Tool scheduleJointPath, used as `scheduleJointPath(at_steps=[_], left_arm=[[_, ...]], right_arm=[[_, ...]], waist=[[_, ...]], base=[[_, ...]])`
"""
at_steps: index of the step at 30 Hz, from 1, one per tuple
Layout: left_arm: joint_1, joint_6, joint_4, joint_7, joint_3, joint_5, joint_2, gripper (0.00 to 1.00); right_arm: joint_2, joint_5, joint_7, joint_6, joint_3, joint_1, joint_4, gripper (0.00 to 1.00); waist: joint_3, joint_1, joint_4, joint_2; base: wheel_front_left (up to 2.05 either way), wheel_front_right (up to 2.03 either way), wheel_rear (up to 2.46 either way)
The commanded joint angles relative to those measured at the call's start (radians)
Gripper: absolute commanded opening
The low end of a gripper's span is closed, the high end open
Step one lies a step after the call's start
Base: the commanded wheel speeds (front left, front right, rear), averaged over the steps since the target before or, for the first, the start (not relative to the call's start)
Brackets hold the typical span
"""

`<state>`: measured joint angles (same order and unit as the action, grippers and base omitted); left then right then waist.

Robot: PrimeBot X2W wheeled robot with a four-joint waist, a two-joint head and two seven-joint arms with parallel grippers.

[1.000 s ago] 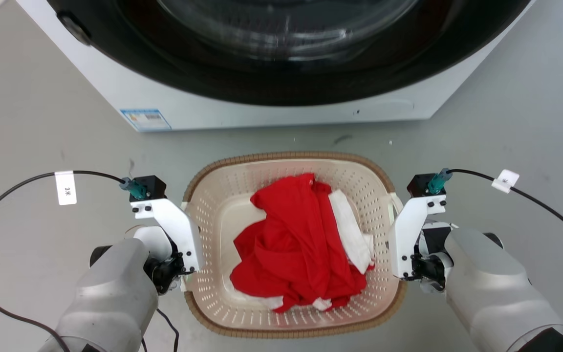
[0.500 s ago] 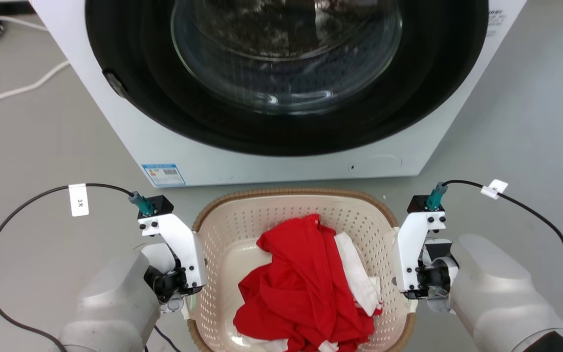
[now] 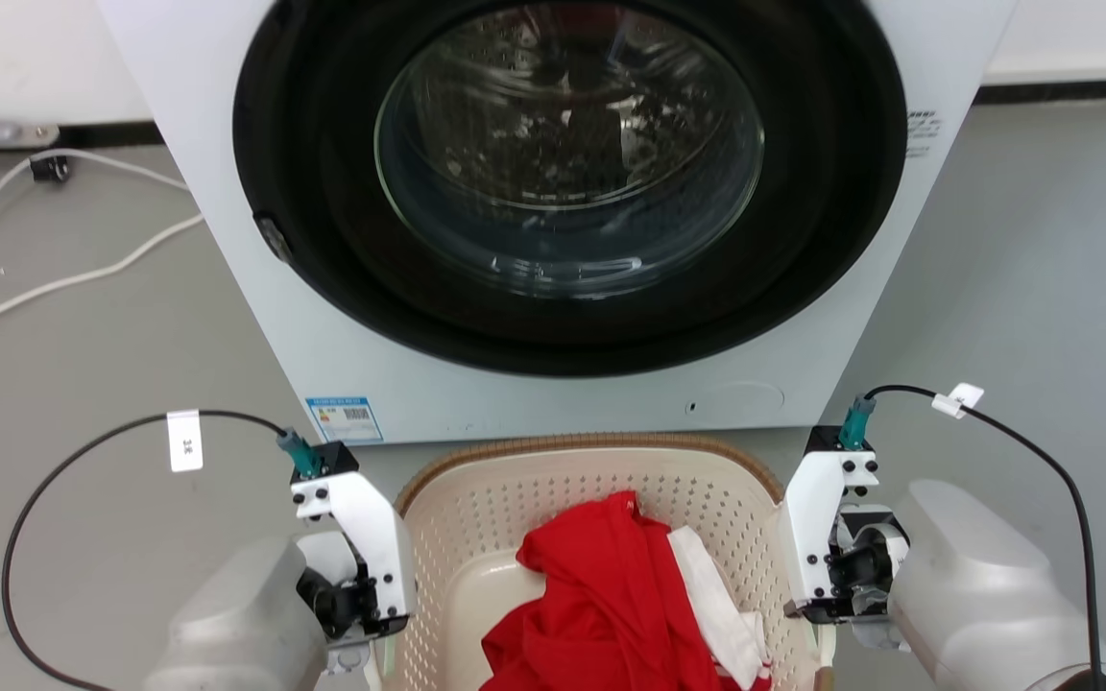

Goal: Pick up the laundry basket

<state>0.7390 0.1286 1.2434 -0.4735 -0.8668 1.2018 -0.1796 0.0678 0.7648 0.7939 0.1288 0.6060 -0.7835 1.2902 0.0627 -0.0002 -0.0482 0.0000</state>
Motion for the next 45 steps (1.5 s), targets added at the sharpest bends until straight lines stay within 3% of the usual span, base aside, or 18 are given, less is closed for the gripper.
scheduleJointPath(at_steps=[1,45], left_arm=[[-0.012,0.004,-0.001,0.005,0.000,0.008,0.008,0.00],[-0.064,0.004,0.014,0.001,-0.022,0.040,0.028,0.00]], right_arm=[[-0.005,-0.001,0.010,0.004,-0.006,0.013,-0.002,0.00],[-0.023,-0.121,0.060,0.004,-0.132,0.070,-0.002,0.00]], waist=[[-0.025,0.0002,-0.003,0.0000],[-0.077,0.0002,-0.009,0.0000]], base=[[0.00,0.00,0.00],[0.00,0.00,0.00]])
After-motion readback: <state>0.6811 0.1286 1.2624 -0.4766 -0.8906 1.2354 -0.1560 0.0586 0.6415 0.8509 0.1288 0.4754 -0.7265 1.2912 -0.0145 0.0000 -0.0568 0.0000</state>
